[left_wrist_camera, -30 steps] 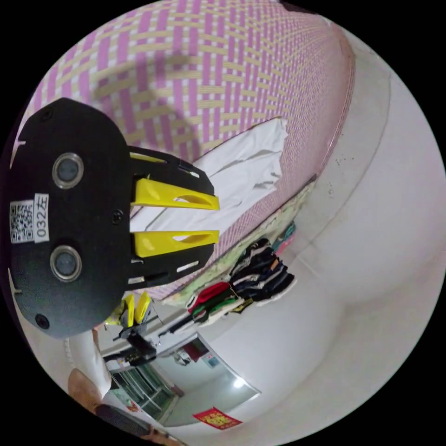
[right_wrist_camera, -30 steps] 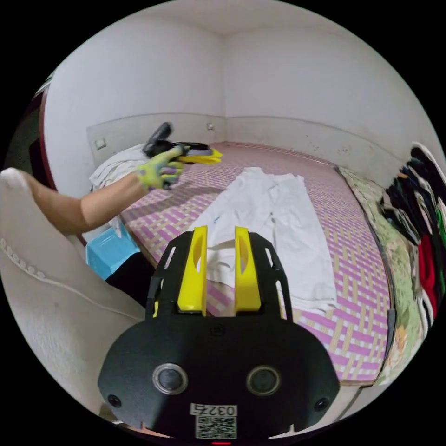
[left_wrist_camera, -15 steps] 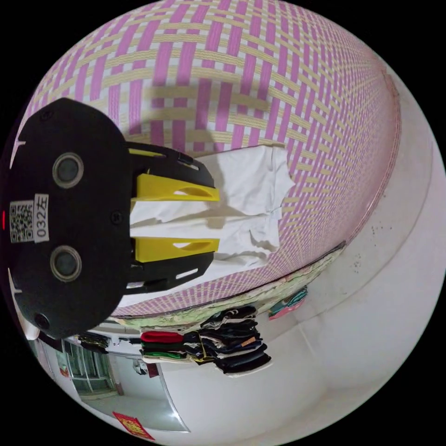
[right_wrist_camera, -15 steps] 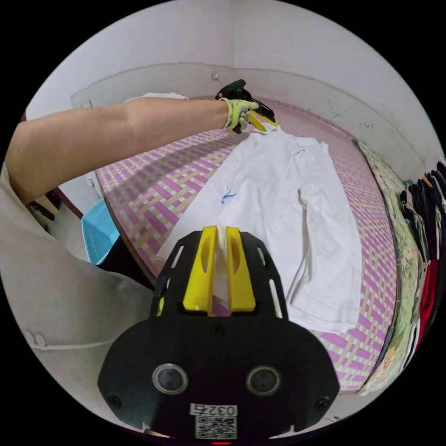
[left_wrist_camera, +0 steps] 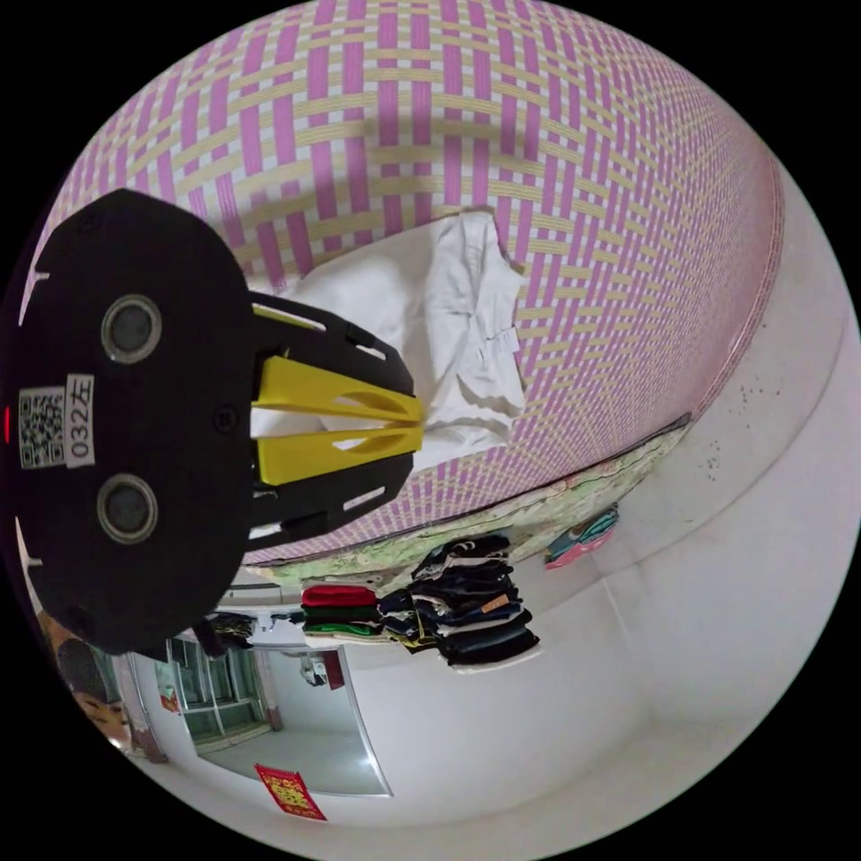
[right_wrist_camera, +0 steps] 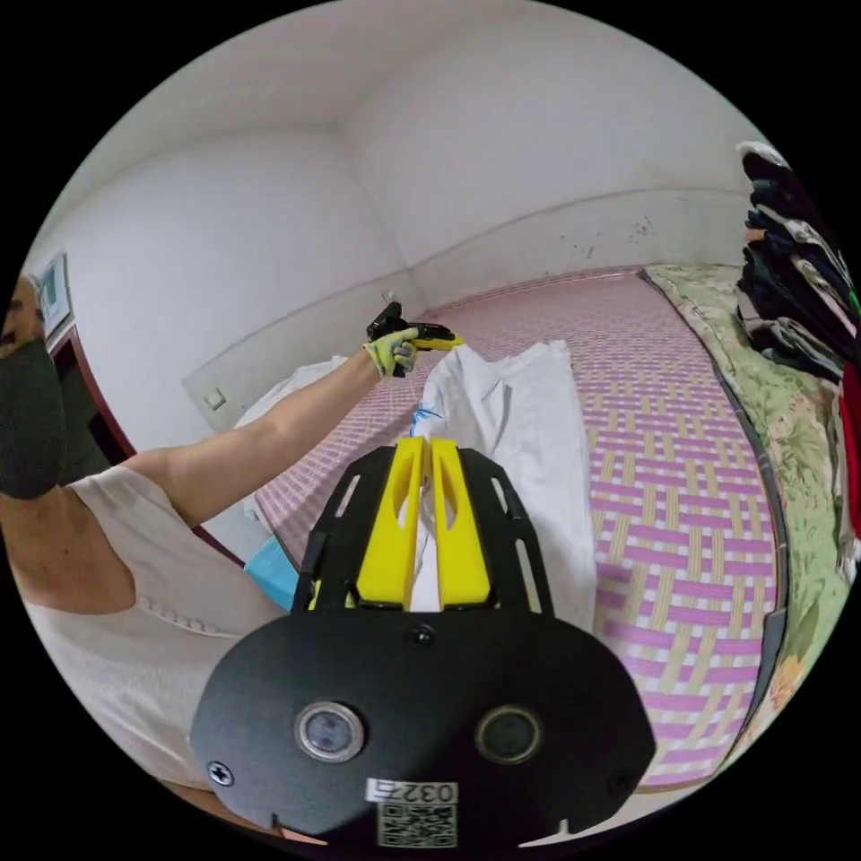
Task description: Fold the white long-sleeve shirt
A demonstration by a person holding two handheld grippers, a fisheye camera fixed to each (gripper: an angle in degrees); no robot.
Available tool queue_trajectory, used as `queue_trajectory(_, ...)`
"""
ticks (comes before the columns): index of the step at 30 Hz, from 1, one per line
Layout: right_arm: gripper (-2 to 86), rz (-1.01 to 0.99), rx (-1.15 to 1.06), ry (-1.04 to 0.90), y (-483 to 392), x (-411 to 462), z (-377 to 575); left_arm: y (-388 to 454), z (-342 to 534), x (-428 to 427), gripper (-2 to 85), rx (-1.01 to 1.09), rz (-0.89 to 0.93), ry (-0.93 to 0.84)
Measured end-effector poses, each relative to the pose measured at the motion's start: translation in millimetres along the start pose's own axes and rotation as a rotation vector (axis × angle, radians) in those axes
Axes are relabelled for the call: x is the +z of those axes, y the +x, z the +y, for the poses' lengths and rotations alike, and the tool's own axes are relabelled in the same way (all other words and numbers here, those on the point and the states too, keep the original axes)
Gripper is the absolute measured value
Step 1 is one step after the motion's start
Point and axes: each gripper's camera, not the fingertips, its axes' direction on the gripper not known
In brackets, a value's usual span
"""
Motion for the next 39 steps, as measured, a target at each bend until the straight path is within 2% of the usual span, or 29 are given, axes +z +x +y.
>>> queue_trajectory(2, -0.5, 0.025, -0.064, 0.02, -15, -8, -4, -5, -6, -4, -0.8, 0.003, -0.003, -0.043)
queue_trajectory(5, -0.6, -0.066, -0.151, 0.003, -42, -6, -1, -14, -5, -18, -0.8, 0.074, 0.044, -0.034)
queue_trajectory(7, -0.6, -0.074, -0.202, -0.068, -58, 11, 8, -32, 0, -25, -0.7, 0.077, 0.059, -0.023)
queue_trajectory(10, -0.7, 0.007, -0.258, -0.26, -70, 56, 35, -66, 6, -12, -0.4, 0.041, -0.053, -0.143)
queue_trajectory(12, -0.7, -0.056, -0.231, -0.352, -62, 77, 54, -90, 10, -4, 1.0, -0.013, -0.131, -0.183)
queue_trajectory(16, -0.7, -0.082, -0.204, -0.316, -54, 66, 62, -116, 9, -9, 4.7, -0.056, 0.015, -0.13)
queue_trajectory(21, -0.6, -0.151, -0.123, -0.192, -27, 28, 57, -160, 10, -27, 6.1, -0.2, 0.269, 0.07)
queue_trajectory(26, -0.6, -0.152, -0.103, -0.199, -15, 29, 59, -173, 3, -22, 1.5, -0.234, 0.306, 0.116)
queue_trajectory(30, -0.5, -0.163, -0.141, -0.245, -24, 46, 59, -154, -8, -27, -0.7, -0.107, 0.323, 0.151)
queue_trajectory(31, -0.4, -0.164, -0.153, -0.261, -27, 51, 59, -151, -9, -28, -0.7, -0.083, 0.309, 0.148)
queue_trajectory(33, -0.1, -0.105, -0.193, -0.35, -35, 72, 60, -156, -8, -24, -0.7, -0.123, 0.125, 0.077)
queue_trajectory(36, 1.0, -0.094, -0.181, -0.434, -31, 92, 62, -155, -5, -20, -0.4, -0.11, -0.06, 0.006)
queue_trajectory(39, 6.3, -0.126, -0.165, -0.455, -17, 84, 52, -141, 3, -31, 2.3, -0.076, -0.098, 0.019)
